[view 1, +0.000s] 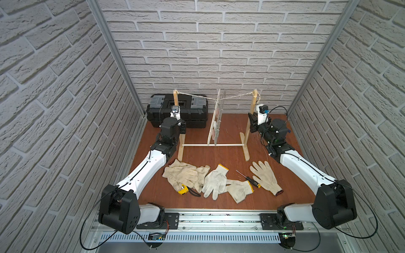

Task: Clip the gloves onto a hanger to dry
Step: Move the clothesline to the center of the board.

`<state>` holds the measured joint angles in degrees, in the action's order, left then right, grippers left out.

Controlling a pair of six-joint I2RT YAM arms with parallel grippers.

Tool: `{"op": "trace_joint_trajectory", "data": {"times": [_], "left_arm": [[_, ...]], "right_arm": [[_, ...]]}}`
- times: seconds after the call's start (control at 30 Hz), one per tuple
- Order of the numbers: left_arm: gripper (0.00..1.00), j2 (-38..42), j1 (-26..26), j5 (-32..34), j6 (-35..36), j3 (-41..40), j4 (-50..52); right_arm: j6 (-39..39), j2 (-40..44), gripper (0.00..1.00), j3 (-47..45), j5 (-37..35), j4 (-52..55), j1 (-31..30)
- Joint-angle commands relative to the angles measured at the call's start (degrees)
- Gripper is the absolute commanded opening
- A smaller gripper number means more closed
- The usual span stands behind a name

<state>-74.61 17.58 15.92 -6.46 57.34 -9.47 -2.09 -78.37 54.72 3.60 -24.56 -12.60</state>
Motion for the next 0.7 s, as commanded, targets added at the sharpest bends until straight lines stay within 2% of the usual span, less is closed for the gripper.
{"op": "trace_joint_trajectory", "data": {"times": [0.0,0.33,0.5,0.67], "left_arm": [[0.15,1.3,-2.2,-0.4,1.0,-1.0,1.4],[0.20,-0.3,-3.5,-3.8,-0.5,0.1,2.0],[0.30,0.3,-3.3,-4.7,-1.8,0.1,2.3],[0.48,1.6,-3.5,-5.1,-1.8,-0.5,3.3]], "right_arm": [[0.6,-0.2,0.24,0.1,-2.7,0.5,-1.0],[-1.4,0.7,0.33,1.4,-5.0,5.3,-1.7],[-2.4,1.5,0.44,1.6,-6.7,7.9,-1.7],[-2.3,1.7,0.59,4.9,-7.0,16.0,-1.6]]}}
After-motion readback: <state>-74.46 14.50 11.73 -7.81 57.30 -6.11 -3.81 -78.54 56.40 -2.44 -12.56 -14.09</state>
